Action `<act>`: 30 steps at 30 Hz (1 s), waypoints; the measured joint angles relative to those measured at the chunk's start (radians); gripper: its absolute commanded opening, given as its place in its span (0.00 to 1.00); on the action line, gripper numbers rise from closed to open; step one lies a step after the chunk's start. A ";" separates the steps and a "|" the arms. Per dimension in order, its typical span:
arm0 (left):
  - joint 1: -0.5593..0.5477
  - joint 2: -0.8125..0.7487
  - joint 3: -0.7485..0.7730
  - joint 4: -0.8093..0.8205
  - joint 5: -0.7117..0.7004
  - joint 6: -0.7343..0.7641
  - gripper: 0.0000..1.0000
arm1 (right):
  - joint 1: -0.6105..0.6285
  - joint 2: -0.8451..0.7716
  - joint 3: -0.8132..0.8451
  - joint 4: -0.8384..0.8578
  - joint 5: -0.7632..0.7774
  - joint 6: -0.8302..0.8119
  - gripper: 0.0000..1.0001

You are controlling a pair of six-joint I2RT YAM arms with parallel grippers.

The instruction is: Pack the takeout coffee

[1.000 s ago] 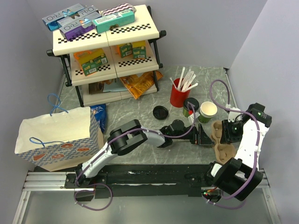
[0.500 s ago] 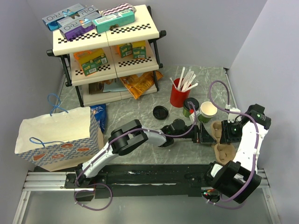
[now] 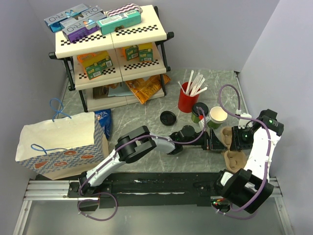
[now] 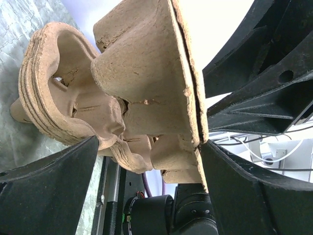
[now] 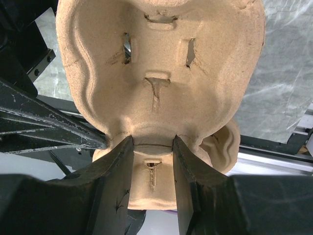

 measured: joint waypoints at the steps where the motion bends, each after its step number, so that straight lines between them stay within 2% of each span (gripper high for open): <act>1: 0.000 0.000 0.000 0.000 0.000 0.000 0.91 | 0.000 0.000 0.000 0.000 -0.001 0.000 0.00; 14: 0.000 0.000 -0.038 0.119 0.001 -0.043 0.91 | 0.000 0.004 0.000 -0.001 -0.008 0.000 0.00; 30: 0.000 0.015 -0.038 0.097 -0.006 -0.067 0.89 | 0.000 0.020 0.000 -0.003 -0.037 -0.001 0.00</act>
